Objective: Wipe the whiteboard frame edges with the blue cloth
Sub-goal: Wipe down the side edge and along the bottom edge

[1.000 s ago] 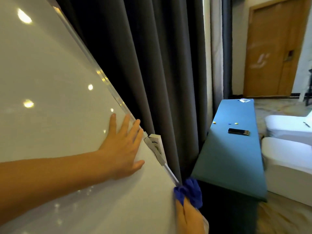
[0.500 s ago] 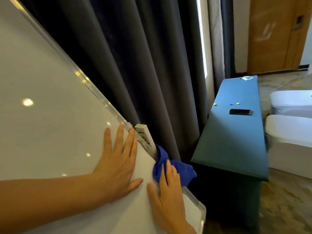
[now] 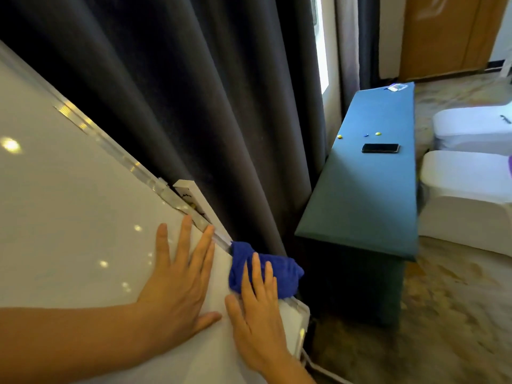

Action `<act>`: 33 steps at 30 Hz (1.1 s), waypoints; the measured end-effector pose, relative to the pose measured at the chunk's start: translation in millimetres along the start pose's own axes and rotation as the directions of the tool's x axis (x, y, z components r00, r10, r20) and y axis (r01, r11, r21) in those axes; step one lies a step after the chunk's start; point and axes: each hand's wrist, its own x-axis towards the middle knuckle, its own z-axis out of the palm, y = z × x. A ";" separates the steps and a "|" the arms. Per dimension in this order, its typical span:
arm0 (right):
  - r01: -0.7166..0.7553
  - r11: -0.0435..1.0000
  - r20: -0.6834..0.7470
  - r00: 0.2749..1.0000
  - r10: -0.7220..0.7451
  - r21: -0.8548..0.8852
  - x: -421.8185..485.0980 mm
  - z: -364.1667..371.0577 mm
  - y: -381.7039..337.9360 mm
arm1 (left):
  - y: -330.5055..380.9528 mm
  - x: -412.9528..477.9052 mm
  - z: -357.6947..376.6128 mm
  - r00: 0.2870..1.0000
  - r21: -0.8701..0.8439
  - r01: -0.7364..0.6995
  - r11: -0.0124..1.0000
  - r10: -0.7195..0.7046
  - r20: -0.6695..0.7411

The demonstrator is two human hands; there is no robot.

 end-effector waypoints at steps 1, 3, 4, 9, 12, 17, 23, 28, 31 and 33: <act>-0.084 0.996 0.016 0.996 0.084 -0.028 -9.8 -2.1 19.5 | 0.5 1.0 1.0 1.000 0.021 -0.015 1.000 0.015 -0.005; -0.239 0.969 0.057 0.969 0.242 -0.062 -24.4 -3.9 41.7 | 5.0 2.8 3.0 0.998 0.037 -0.058 0.998 0.058 0.003; -0.276 0.960 0.066 0.958 0.279 -0.047 -28.2 -1.8 43.5 | 10.7 3.7 3.3 0.997 0.037 -0.082 0.996 0.081 0.009; -0.032 0.998 0.055 0.998 0.029 0.054 -21.1 14.0 15.6 | 44.9 9.3 9.1 0.995 0.009 -0.095 0.995 0.095 -0.013; -0.093 0.995 0.030 0.995 0.094 -0.022 -28.7 1.2 39.2 | 52.0 9.9 11.6 0.992 0.022 -0.113 0.993 0.114 -0.062; -0.445 0.891 0.104 0.894 0.437 0.083 -60.5 -4.7 85.2 | 76.9 6.8 17.1 0.977 0.043 -0.199 0.979 0.201 -0.069; -0.498 0.848 0.087 0.867 0.491 0.182 -103.6 35.2 69.7 | 109.1 -2.1 29.7 0.951 0.022 -0.305 0.952 0.306 -0.055; -0.518 0.776 0.164 0.854 0.494 0.359 -131.0 21.5 60.3 | 110.7 -3.1 36.2 0.938 0.019 -0.333 0.943 0.333 -0.097; -0.524 0.791 0.097 0.847 0.522 0.315 -78.0 -7.8 76.0 | 115.0 2.2 32.0 0.936 0.011 -0.338 0.941 0.338 -0.098; -0.513 0.781 0.086 0.850 0.519 0.358 -63.2 -4.0 83.4 | 118.6 8.0 29.5 0.942 0.010 -0.328 0.945 0.327 -0.080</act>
